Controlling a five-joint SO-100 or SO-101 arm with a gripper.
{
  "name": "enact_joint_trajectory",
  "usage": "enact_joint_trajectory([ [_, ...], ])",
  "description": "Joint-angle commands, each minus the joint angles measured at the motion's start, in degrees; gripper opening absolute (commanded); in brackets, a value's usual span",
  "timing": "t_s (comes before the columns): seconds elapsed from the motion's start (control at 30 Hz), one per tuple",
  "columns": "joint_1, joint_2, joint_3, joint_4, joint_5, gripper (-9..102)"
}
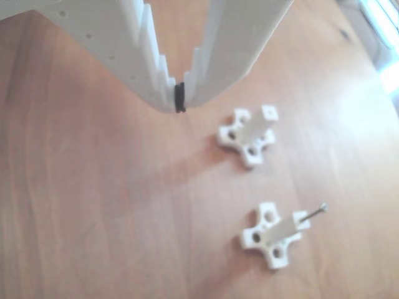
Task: Grab the screw and set it in the hole.
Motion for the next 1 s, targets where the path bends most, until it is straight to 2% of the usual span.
enact_joint_trajectory([
  [0.0, -0.35, -3.69, -6.15, -2.20, 0.18, -4],
  [0.23, 0.35, -16.96, -14.77, -4.48, -0.44, -4],
  [0.67, 2.55, -32.78, -32.52, -3.69, -0.18, -4],
  [0.97, 3.78, -40.69, -38.85, -1.32, 0.09, 5],
])
